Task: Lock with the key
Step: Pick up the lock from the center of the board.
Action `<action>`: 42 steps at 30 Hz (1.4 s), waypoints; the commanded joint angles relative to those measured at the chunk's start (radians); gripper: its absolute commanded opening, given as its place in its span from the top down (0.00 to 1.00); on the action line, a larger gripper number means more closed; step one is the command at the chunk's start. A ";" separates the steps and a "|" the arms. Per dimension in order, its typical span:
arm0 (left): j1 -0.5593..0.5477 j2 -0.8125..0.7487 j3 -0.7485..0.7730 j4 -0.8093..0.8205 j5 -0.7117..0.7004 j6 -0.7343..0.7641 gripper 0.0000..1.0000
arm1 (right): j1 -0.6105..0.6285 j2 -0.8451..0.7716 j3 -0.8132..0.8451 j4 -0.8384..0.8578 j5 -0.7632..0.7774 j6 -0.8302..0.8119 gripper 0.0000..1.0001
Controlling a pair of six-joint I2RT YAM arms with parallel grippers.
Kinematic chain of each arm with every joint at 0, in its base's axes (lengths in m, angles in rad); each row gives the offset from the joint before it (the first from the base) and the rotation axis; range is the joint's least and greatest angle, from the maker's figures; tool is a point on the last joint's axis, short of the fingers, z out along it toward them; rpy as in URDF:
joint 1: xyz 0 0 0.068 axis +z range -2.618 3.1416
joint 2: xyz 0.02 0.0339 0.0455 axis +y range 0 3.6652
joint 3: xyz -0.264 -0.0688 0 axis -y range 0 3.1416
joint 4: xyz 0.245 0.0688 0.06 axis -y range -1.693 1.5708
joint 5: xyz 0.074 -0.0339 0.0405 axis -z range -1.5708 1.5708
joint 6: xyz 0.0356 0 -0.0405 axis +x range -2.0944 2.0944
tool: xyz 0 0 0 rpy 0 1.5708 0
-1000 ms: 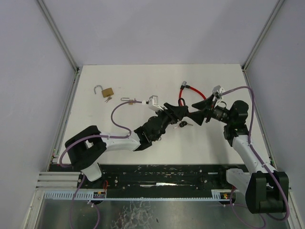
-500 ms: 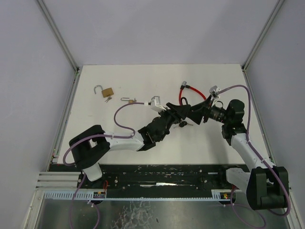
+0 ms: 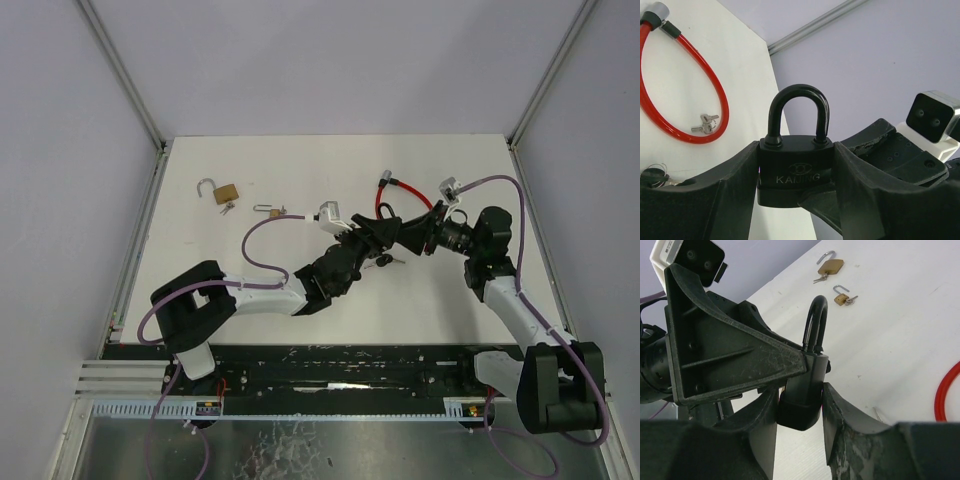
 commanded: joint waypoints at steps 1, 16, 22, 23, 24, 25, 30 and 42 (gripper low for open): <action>-0.021 -0.014 0.055 0.163 0.046 0.007 0.76 | -0.001 0.025 0.067 0.018 -0.036 0.024 0.88; -0.014 -0.025 -0.023 0.267 0.106 0.186 0.00 | -0.109 0.135 0.033 0.327 -0.184 0.320 1.00; 0.000 -0.120 -0.150 0.339 0.121 0.315 0.00 | -0.136 0.122 0.028 0.396 -0.213 0.378 1.00; 0.005 -0.130 -0.164 0.334 0.128 0.331 0.00 | -0.138 0.119 0.024 0.415 -0.214 0.392 1.00; 0.014 -0.153 -0.174 0.313 0.140 0.341 0.00 | -0.140 0.116 0.021 0.429 -0.214 0.403 1.00; 0.026 -0.166 -0.185 0.298 0.161 0.352 0.00 | -0.142 0.114 0.018 0.433 -0.216 0.407 1.00; 0.115 -0.210 -0.265 0.364 0.328 0.354 0.00 | -0.151 0.127 0.021 0.412 -0.216 0.398 1.00; 0.358 -0.035 -0.240 0.440 0.901 0.236 0.00 | -0.194 0.268 0.143 -0.174 -0.091 0.053 1.00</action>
